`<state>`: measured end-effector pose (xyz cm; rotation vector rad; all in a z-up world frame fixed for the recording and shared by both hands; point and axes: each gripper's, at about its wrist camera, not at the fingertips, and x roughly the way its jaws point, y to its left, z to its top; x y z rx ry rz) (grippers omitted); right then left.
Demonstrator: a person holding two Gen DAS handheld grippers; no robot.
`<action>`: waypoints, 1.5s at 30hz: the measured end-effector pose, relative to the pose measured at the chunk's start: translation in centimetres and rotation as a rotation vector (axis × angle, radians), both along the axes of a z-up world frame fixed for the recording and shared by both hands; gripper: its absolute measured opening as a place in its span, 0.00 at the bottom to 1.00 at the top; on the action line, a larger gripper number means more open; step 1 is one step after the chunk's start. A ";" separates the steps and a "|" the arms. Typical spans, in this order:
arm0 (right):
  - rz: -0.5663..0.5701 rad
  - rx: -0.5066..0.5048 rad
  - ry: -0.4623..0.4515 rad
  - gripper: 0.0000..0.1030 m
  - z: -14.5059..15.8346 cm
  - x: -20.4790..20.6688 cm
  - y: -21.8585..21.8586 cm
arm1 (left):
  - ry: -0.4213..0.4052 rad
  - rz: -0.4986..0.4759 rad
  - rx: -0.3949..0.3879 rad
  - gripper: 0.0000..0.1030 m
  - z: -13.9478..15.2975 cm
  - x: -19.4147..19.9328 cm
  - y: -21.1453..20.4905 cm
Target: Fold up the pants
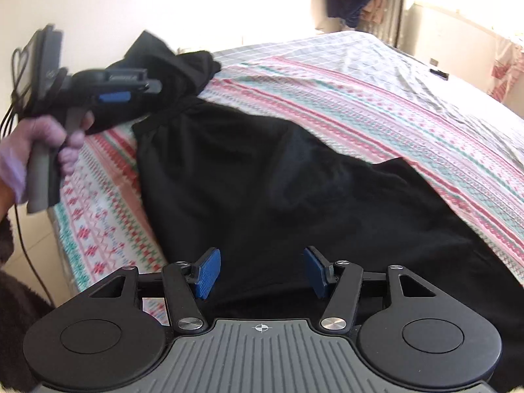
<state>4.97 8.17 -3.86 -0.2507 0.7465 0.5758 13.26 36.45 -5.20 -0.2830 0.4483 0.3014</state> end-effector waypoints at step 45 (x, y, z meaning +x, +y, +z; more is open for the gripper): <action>-0.265 0.019 -0.153 0.54 -3.7 16.5 -2.9 | 0.168 -0.134 0.060 0.90 -4.5 7.4 -5.2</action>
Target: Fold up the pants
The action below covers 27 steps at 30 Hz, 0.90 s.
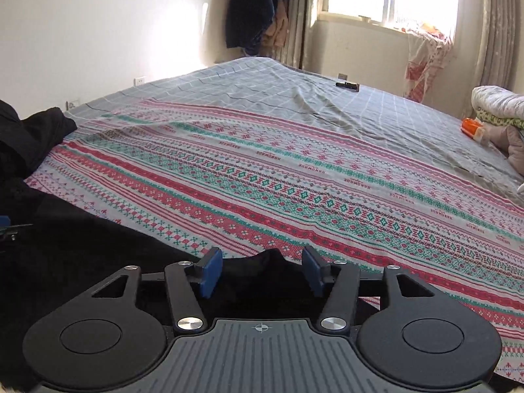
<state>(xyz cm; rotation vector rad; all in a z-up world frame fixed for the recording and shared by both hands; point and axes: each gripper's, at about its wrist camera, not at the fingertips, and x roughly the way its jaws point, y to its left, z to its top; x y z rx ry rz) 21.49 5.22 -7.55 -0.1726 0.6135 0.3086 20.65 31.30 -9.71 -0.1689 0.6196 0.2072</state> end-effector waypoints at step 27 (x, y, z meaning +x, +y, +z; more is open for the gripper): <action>-0.197 -0.034 0.350 0.64 -1.3 -18.7 -23.0 | 0.097 0.030 0.054 1.00 -0.2 -2.9 -3.0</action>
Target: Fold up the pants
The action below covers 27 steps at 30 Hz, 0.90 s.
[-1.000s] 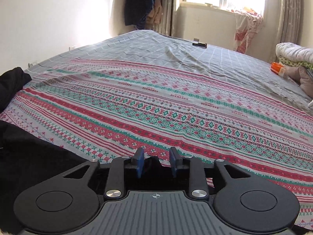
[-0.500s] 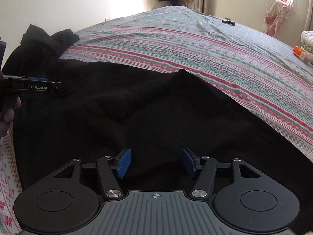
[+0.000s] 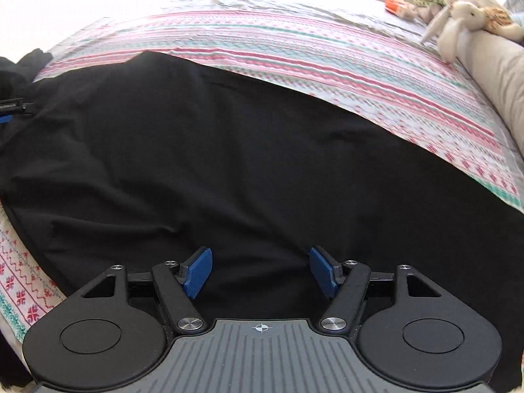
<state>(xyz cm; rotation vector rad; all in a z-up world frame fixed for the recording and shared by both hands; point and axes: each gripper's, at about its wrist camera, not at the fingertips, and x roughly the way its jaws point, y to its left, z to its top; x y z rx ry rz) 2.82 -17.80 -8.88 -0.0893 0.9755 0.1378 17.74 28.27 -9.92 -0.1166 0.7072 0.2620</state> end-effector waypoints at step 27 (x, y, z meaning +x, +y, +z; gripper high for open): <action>-0.627 0.114 -0.048 0.66 -0.1 -11.7 -20.1 | 0.094 -0.978 0.098 0.88 -1.2 -11.5 -24.5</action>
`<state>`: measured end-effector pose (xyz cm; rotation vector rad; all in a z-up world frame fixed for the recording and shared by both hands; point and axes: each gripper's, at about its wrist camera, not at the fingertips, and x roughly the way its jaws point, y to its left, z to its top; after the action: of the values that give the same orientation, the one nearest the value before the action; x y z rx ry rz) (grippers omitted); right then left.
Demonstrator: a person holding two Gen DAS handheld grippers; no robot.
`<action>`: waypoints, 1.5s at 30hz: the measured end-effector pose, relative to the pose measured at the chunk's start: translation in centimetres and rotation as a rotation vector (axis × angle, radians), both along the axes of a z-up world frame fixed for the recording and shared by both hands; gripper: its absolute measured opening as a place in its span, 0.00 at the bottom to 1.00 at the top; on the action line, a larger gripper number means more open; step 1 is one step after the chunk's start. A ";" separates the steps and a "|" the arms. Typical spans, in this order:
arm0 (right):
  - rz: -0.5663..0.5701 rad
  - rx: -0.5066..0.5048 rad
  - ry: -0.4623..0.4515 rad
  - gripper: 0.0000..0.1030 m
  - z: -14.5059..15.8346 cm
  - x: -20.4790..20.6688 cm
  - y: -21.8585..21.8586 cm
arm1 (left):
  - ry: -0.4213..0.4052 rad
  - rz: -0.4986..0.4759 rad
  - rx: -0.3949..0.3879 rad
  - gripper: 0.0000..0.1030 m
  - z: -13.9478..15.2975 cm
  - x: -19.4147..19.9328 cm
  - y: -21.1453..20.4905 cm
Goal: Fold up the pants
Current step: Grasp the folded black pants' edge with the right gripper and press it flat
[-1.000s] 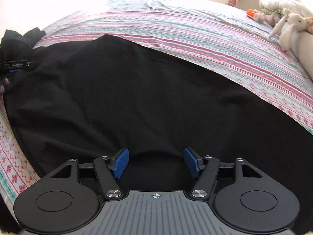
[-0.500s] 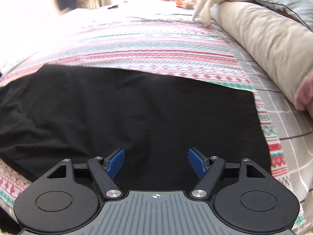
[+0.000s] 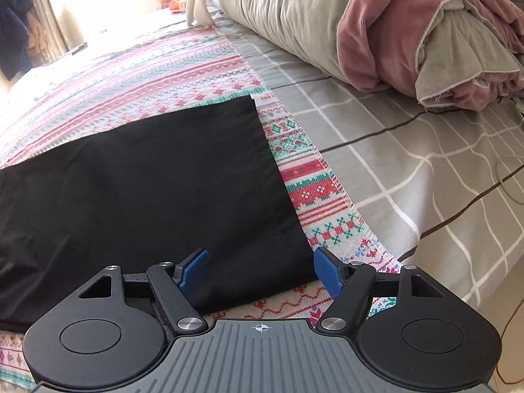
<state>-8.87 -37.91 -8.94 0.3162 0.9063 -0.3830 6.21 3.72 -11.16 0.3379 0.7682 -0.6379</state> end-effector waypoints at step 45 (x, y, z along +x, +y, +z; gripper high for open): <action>0.846 0.015 -0.038 0.33 -0.1 6.5 24.1 | 0.095 0.085 0.021 0.87 0.2 4.4 5.5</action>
<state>-2.38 -13.79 -9.01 -0.0634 0.9232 0.4091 10.66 9.17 -11.01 0.2935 0.8761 -0.5691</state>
